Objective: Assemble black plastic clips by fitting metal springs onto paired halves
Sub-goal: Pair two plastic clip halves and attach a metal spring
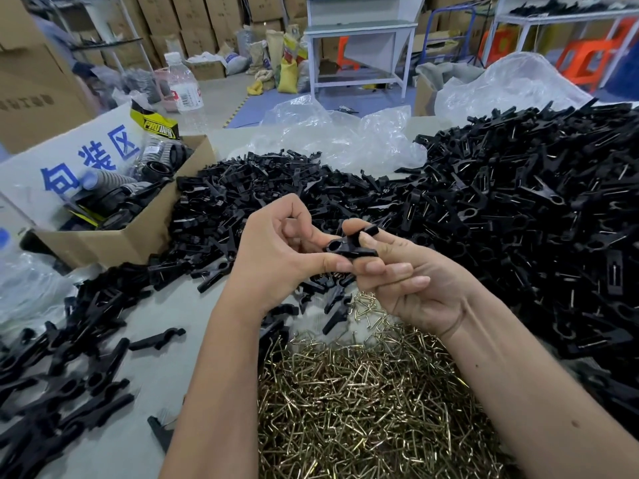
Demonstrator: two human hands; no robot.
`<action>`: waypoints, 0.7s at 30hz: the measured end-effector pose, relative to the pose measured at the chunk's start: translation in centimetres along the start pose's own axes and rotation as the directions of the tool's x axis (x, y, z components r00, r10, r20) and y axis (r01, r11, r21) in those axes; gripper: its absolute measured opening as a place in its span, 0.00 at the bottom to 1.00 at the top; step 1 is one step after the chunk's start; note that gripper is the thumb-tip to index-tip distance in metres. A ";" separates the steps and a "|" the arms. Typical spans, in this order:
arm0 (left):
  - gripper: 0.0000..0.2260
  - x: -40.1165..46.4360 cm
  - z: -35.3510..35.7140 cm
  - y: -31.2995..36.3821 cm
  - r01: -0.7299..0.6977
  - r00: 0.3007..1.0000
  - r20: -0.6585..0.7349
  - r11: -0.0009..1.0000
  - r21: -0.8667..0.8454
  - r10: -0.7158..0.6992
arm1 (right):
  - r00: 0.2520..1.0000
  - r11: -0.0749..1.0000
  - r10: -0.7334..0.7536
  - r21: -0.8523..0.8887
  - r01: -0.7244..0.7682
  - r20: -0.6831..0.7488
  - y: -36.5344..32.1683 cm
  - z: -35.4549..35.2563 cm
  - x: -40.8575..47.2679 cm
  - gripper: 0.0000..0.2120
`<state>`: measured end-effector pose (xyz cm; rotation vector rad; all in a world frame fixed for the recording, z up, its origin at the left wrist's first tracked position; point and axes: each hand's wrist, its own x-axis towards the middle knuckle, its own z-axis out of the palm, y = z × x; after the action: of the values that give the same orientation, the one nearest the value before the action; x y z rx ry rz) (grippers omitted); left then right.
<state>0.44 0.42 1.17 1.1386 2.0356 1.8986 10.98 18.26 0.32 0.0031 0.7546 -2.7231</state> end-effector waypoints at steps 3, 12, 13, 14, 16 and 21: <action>0.22 0.0 -0.4 -0.3 0.060 0.998 0.013 0.994 0.095 -0.062 | 0.989 0.914 -0.144 -0.388 0.120 -0.035 -1.2 0.5 -0.4 0.15; 0.15 -0.3 -0.9 -1.0 0.211 0.940 0.077 0.740 0.638 -0.333 | 0.246 0.113 -0.963 -0.993 -0.014 -0.113 -3.8 -0.2 -1.5 0.18; 0.15 -0.3 -0.9 -1.0 0.211 0.937 0.078 0.729 0.651 -0.340 | 0.309 0.012 -0.950 -0.997 -0.078 -0.036 -3.5 0.1 -1.4 0.12; 0.15 -0.3 -1.0 -1.0 0.215 0.939 0.065 0.725 0.655 -0.337 | 0.447 -0.087 -0.894 -0.990 -0.112 0.028 -3.1 0.4 -1.3 0.08; 0.13 -0.4 -1.0 -1.2 0.218 0.957 0.003 0.724 0.654 -0.291 | 0.789 -0.213 -0.613 -0.971 -0.104 0.050 -1.9 1.4 -0.8 0.09; 0.08 -0.3 -1.0 -1.9 0.211 0.978 -0.131 0.744 0.634 -0.166 | 0.979 -0.527 -0.197 -0.837 -0.147 -0.048 1.1 1.3 1.1 0.17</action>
<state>-0.74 -0.45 -0.45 0.9159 2.8328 1.1548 10.39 16.41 0.85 -0.1549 3.0067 -0.7020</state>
